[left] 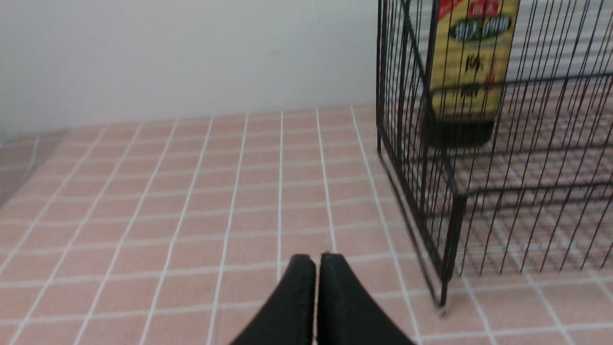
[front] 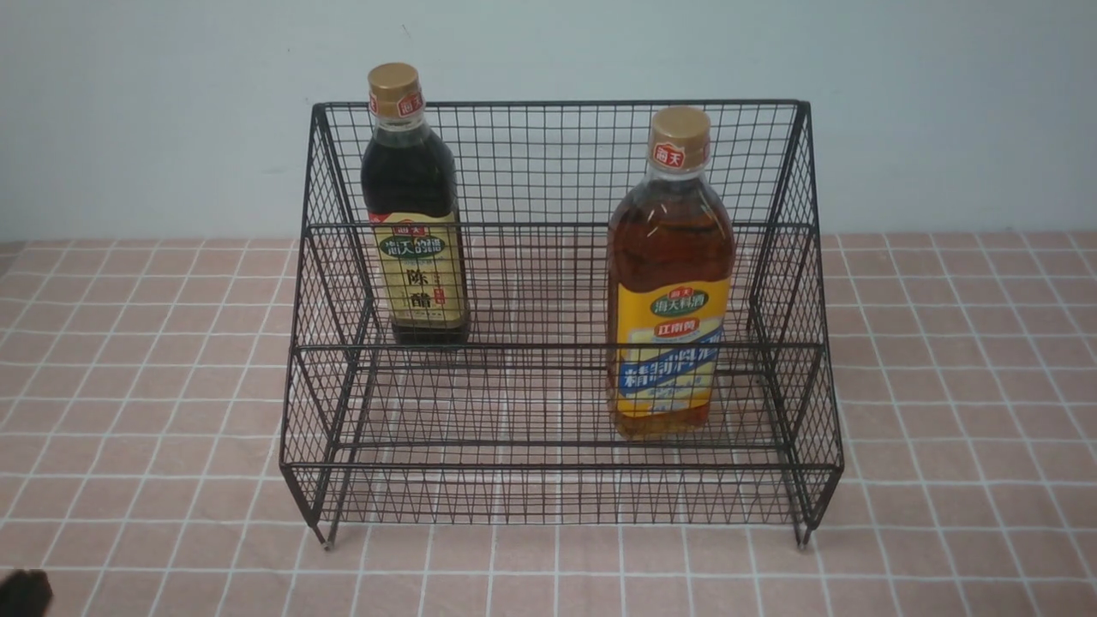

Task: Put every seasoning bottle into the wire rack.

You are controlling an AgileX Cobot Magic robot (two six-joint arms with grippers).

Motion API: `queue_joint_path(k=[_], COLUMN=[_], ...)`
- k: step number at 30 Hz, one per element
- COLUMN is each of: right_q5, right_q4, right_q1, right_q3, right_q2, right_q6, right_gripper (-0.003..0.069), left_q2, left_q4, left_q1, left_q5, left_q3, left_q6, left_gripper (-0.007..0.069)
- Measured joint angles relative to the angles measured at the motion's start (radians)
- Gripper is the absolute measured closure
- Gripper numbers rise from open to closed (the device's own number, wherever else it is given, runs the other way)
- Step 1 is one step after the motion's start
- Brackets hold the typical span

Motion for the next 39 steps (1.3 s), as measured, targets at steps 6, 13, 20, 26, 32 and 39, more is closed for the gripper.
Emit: queue_joint_path(k=[6,13,20,26,32,39], right_q5=[0.000,0.000,0.000,0.000,0.000,0.000], right_q4=[0.000,0.000,0.000,0.001,0.001,0.001], right_q1=[0.000,0.000,0.000,0.000,0.000,0.000], right_q3=[-0.001,-0.001,-0.001,-0.001,-0.001,-0.001], right_q2=[0.000,0.000,0.000,0.000,0.000,0.000], right_q6=[0.000,0.000,-0.001,-0.001,-0.001,-0.001], right_gripper=[0.0673,0.0673,0.0673,0.0673,0.0673,0.0673], left_q2=[-0.003,-0.003,-0.003,-0.003,-0.003,-0.003], left_q4=[0.000,0.001,0.030,0.041,0.041,0.041], left_q1=[0.000,0.000,-0.030,-0.079,-0.079,-0.080], left_q5=[0.005,0.035,0.038,0.039,0.039,0.039], left_q3=[0.046,0.046,0.045,0.045,0.045,0.045], left_q6=[0.000,-0.001,-0.001,0.000,0.000,0.000], left_gripper=[0.0631,0.0631,0.0631,0.0631,0.0631,0.0631])
